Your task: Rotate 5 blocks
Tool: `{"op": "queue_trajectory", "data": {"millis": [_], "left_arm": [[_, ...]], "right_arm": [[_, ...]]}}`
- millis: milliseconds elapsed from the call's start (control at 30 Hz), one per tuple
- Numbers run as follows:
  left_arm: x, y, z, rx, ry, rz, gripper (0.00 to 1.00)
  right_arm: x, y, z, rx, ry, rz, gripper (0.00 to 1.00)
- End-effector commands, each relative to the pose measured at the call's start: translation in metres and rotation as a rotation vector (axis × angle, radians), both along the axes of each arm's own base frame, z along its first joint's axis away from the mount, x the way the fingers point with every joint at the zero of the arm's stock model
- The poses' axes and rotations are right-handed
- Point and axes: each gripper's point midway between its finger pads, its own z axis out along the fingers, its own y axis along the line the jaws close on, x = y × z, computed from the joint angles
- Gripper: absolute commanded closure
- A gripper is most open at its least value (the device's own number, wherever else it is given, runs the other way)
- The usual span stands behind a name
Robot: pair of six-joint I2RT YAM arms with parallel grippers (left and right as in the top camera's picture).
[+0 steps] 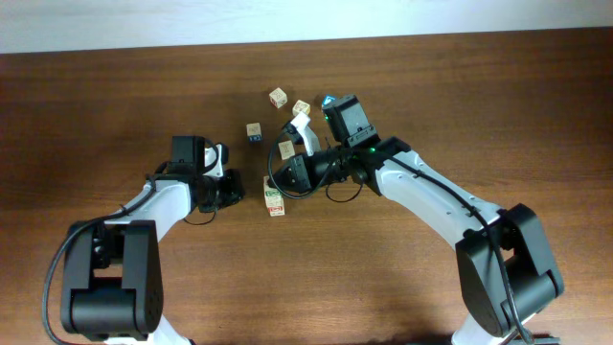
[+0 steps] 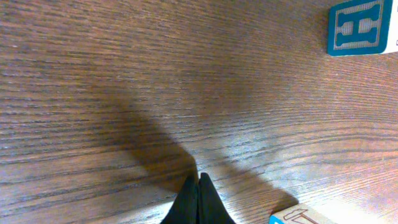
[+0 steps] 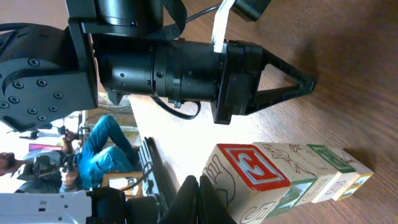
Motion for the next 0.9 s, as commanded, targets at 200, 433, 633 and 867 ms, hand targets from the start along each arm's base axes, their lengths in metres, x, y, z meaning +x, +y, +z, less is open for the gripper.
{"op": "queue_trajectory", "data": {"millis": [200,433,633,867], "left_arm": [[0.002,0.009,-0.005,0.044,0.007,0.025,1.0],[0.002,0.009,-0.005,0.044,0.007,0.025,1.0],[0.002,0.009,-0.005,0.044,0.007,0.025,1.0],[0.003,0.012,-0.006,0.061,0.004,0.031,1.0]], "right_arm": [[0.001,-0.001,-0.004,0.019,0.056,-0.023,0.96],[0.0,0.001,0.001,0.046,0.087,-0.022,0.96],[-0.001,0.004,0.008,0.07,0.102,-0.012,0.96],[0.001,0.008,0.024,0.116,0.076,0.018,0.96]]}}
